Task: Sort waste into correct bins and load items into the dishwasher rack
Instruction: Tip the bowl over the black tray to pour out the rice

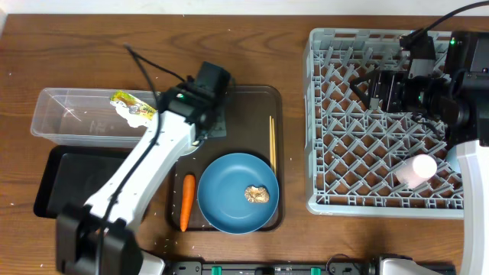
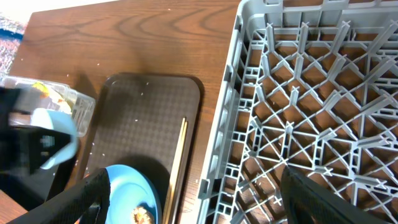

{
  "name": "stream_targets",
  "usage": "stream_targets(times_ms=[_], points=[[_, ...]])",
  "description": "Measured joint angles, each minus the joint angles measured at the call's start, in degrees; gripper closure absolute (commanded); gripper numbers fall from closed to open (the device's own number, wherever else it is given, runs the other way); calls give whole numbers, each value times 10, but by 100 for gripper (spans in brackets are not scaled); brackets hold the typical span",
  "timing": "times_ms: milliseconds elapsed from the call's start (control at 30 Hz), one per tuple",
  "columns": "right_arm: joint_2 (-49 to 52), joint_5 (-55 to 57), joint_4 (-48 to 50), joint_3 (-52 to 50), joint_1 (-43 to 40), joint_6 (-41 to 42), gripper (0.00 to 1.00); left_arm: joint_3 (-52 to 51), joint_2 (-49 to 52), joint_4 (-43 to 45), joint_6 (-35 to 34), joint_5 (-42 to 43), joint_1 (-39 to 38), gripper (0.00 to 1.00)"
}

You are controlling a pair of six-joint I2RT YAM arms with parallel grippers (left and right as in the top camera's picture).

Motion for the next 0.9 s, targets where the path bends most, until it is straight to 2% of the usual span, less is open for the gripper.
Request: stream_targets(times_ms=[167,267,467,700,900], points=[[0,1,0,0,0,0,20,0,-114,-29,-21,27,91,94],[0,1,0,0,0,0,20,0,-165,-61,-20,74,202,94],[0,1,0,0,0,0,20,-22,-169,-65,22,210,405,94],[0,2,0,0,0,0,20,-98,-166,-15,105,372,608,94],[0,3,1,0,0,0,20,-200,-165,86,183,535,746,94]])
